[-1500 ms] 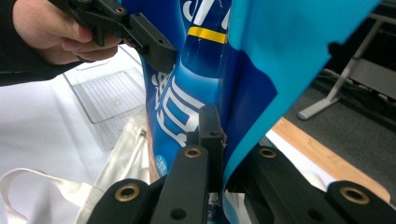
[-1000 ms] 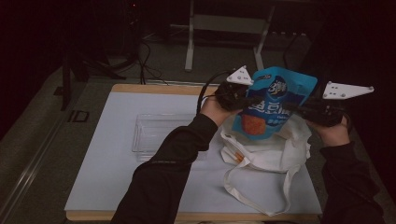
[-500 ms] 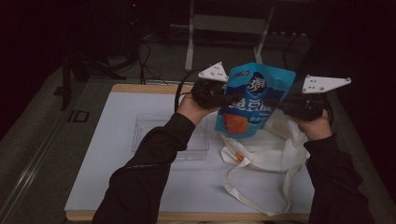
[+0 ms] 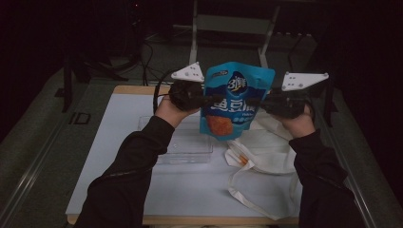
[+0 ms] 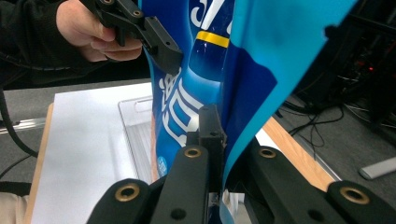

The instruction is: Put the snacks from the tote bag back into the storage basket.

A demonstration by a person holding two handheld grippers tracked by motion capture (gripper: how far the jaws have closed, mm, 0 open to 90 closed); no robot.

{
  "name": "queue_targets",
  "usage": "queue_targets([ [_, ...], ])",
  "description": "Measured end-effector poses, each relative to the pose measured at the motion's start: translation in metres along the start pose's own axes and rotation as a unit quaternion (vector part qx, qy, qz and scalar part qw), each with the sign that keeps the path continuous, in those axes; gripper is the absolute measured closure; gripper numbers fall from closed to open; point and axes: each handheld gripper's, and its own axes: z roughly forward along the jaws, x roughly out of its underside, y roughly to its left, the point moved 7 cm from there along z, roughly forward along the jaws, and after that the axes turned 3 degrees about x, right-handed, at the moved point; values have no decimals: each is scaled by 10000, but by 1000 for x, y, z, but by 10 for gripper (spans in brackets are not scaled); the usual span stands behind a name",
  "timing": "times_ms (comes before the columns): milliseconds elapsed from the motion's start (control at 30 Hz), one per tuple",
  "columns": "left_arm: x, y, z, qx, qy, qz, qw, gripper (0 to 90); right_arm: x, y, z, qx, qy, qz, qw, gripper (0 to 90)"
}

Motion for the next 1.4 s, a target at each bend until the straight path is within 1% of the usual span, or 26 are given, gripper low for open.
queue_targets([
  [167, 6, 4, -19, -53, 60, -15, 10000, 900, -9, 6, 17, -131, 3, -58, 9999, 891],
  [200, 7, 4, -23, -65, 65, 19, 10000, 900, -11, 8, 20, -154, 5, -77, 9999, 890],
  [233, 7, 4, -23, -65, 65, 19, 10000, 900, -11, 8, 20, -154, 5, -77, 9999, 890],
  [267, 11, 5, -33, -96, 60, 10, 9999, 900, -12, 10, 24, -186, 2, -85, 9998, 890],
  [300, 12, 6, -37, -120, 53, -2, 9999, 900, -17, 13, 32, -253, -1, -129, 9996, 890],
  [333, 14, 7, -41, -111, 53, -31, 9999, 900, -19, 15, 35, -277, 3, -133, 9995, 890],
  [367, 16, 7, -45, -136, 68, -4, 9999, 900, -21, 17, 39, -296, 13, -155, 9994, 890],
  [467, 20, 9, -55, -175, 65, -34, 9998, 900, -25, 21, 48, -366, 15, -188, 9992, 890],
  [600, 25, 11, -70, -232, 82, -73, 9997, 900, -32, 27, 62, -501, -6, -205, 9985, 890],
  [633, 26, 11, -74, -253, 92, -47, 9996, 900, -33, 28, 65, -528, -9, -220, 9984, 891],
  [667, 27, 12, -78, -234, 102, -66, 9997, 900, -35, 30, 68, -570, -11, -234, 9981, 891],
  [733, 29, 12, -85, -260, 116, -60, 9996, 900, -39, 34, 74, -636, -11, -271, 9976, 891],
  [967, 34, 14, -108, -350, 59, -38, 9994, 900, -52, 43, 90, -766, -78, -352, 9964, 891],
  [1067, 41, 17, -114, -374, 78, -67, 9992, 900, -53, 46, 99, -791, -70, -359, 9962, 890],
  [1167, 49, 21, -115, -389, 87, -115, 9991, 900, -51, 47, 108, -802, -46, -348, 9962, 890],
  [1233, 54, 23, -114, -414, 112, -148, 9990, 900, -47, 47, 113, -822, -43, -309, 9961, 890],
  [1400, 70, 30, -109, -399, 209, -262, 9986, 900, -33, 45, 125, -842, 53, -208, 9962, 890],
])
